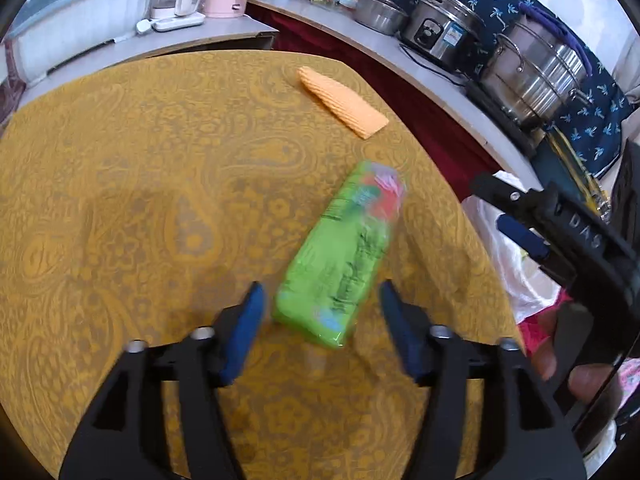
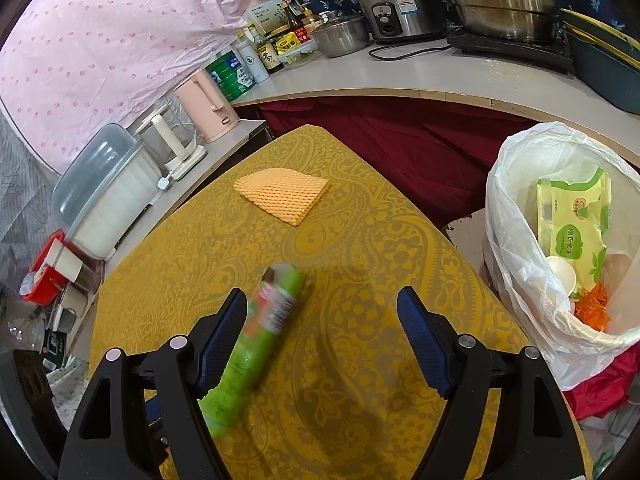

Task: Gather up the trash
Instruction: 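Hold the green tea carton in the left tool while the right tool approaches the orange foam net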

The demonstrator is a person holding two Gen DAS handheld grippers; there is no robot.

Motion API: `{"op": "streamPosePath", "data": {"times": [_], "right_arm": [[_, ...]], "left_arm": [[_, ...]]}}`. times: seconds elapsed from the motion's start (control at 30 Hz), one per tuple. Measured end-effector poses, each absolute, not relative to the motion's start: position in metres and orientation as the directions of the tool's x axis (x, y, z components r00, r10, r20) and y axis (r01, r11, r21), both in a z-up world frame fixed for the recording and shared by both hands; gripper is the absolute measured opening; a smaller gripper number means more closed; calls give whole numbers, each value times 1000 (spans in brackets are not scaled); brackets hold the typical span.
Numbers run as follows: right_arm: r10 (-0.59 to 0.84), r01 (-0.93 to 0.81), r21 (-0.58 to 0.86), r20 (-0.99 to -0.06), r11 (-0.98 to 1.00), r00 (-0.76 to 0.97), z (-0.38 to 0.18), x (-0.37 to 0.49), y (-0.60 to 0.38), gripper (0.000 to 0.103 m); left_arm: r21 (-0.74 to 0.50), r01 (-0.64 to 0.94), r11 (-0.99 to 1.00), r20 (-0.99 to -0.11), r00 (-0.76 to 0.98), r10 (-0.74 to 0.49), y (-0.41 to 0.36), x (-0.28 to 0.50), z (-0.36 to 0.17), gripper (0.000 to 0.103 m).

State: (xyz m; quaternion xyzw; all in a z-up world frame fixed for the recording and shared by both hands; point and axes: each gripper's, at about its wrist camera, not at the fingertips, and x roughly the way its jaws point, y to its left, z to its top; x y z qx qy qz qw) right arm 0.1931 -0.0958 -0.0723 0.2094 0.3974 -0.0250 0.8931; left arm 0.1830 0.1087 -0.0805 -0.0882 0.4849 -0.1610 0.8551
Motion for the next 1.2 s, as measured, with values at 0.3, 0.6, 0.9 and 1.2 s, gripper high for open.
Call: {"op": "streamPosePath", "data": {"times": [0.3,0.6,0.9,1.2], "right_arm": [[119,222,360,-719,906,684,-73,183,-104,75],[114,229,357,-725,906,679,-77,192,-111,75],[154,157,346,-720,925,677,-78,233,-95,75],[182,98,321,-733,942,655,-94,304,-75,75]], "left_arm": [[-186,258,948,-825,483,-293,78,196,-93,85],[-175,269,947,-850,444,-283,62,211,-114,58],[-206,229,951,-806,511,-298,84,208,-86,54],[-206,117,971,-785,572,-236,126,253,-70,53]]}}
